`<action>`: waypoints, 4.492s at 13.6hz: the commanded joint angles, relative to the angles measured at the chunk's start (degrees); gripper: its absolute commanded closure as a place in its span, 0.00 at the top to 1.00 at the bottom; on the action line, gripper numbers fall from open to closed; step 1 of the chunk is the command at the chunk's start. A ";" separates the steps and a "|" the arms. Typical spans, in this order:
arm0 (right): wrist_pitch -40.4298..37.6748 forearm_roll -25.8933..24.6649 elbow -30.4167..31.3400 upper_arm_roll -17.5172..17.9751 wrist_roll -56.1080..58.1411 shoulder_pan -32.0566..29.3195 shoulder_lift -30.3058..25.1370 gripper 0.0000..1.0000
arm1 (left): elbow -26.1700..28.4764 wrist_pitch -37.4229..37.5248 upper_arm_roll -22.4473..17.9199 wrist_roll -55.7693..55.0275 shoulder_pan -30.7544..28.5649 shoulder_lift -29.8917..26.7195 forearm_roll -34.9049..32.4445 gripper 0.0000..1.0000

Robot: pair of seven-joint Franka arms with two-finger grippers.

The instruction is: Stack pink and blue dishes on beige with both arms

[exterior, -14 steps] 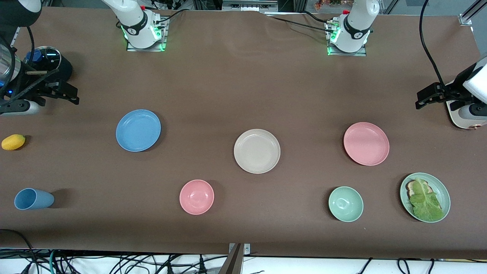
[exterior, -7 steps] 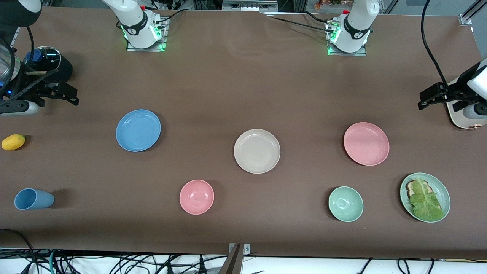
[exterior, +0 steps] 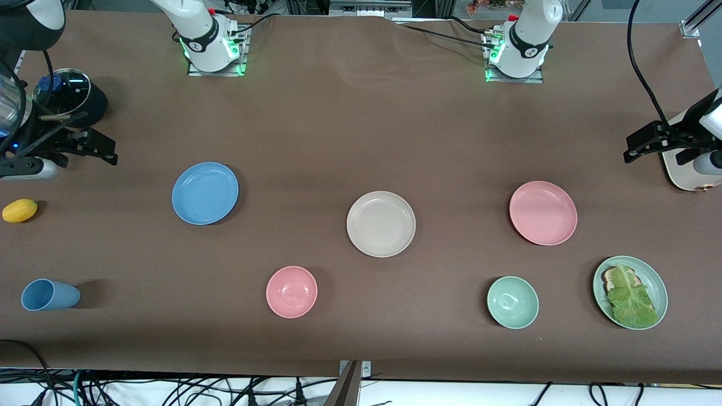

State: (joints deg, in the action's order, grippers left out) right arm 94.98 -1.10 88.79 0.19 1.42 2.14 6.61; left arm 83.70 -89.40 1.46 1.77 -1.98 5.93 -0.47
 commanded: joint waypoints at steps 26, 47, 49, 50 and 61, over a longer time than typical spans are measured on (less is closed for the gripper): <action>-0.76 3.47 -2.14 -0.01 0.25 -2.94 13.17 1.00 | -1.70 -2.36 -0.23 0.52 -2.15 14.01 -0.41 1.00; 50.12 3.65 41.11 -4.85 8.68 -3.02 8.50 0.99 | 25.60 -34.57 0.12 10.63 -8.21 19.31 -1.91 1.00; 51.71 3.65 41.20 -4.85 8.60 -3.02 10.00 0.99 | 31.41 -41.00 0.21 10.63 -9.61 18.16 -1.82 1.00; 52.06 3.73 41.28 -4.85 8.60 -3.02 10.53 0.99 | 33.44 -43.29 0.30 10.63 -10.05 18.15 -1.82 1.00; 54.44 3.91 43.22 -4.76 7.54 -3.02 12.55 0.85 | 32.84 -43.84 0.30 8.96 -9.97 22.55 -0.68 0.00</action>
State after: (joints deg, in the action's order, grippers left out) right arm 148.21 2.15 130.94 -4.71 9.03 -0.62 19.65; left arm 116.74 -132.93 1.43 11.11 -11.72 28.52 -1.97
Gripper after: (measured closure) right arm 0.101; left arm 0.604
